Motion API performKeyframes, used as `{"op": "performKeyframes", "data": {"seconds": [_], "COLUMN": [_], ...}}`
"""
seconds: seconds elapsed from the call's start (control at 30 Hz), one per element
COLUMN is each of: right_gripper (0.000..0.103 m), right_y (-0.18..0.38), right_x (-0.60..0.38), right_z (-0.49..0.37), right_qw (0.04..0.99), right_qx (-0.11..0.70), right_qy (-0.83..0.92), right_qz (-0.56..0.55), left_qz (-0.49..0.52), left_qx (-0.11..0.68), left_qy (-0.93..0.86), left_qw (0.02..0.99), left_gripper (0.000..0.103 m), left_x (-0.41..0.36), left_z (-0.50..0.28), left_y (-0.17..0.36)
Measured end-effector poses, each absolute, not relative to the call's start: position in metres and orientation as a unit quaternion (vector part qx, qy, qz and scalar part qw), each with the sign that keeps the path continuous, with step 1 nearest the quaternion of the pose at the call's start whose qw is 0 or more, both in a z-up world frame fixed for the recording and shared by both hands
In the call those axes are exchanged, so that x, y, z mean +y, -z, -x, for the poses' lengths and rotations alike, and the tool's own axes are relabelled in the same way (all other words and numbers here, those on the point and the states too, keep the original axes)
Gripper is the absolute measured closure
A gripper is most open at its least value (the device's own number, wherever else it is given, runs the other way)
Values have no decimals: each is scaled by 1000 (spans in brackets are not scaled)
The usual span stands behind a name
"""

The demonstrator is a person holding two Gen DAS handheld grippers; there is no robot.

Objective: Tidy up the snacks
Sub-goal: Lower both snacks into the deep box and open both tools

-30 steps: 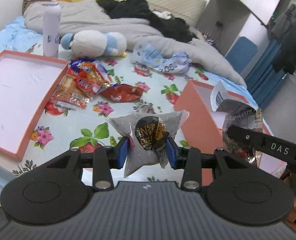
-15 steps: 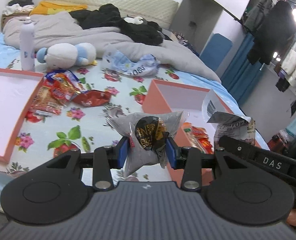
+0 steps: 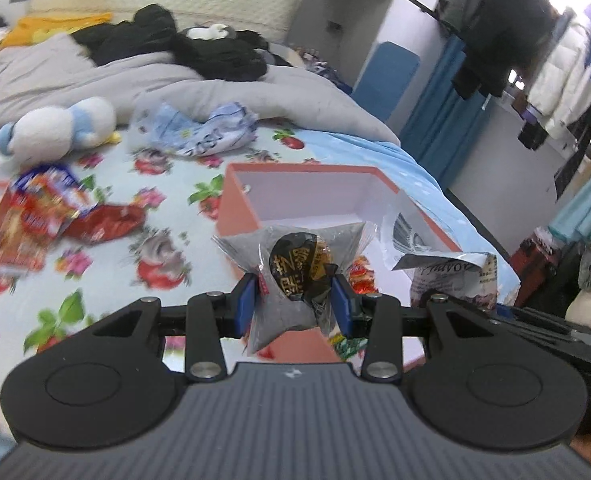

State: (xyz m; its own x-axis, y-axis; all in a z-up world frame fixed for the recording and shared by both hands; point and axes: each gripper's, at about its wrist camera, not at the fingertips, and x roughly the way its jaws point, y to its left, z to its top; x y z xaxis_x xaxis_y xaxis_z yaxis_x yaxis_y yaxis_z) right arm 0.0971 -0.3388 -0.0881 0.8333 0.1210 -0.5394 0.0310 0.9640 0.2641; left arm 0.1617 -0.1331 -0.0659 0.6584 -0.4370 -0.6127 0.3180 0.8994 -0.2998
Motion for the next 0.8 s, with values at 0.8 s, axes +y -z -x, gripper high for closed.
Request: {"op": "performKeyframes", "data": {"seconds": [0.8], "right_gripper": [61], "right_y": [147], "right_x": [-421], "right_z": [-222], "right_qw": [925], "right_qx": [349], "right_qy": [19], "right_qz": [-146], "left_qz": [9], "left_qx": [423], "left_qy": [238], "left_qw": [874], "left_gripper": [57], "left_x": [-255], "left_z": [-324], "left_y": [110]}}
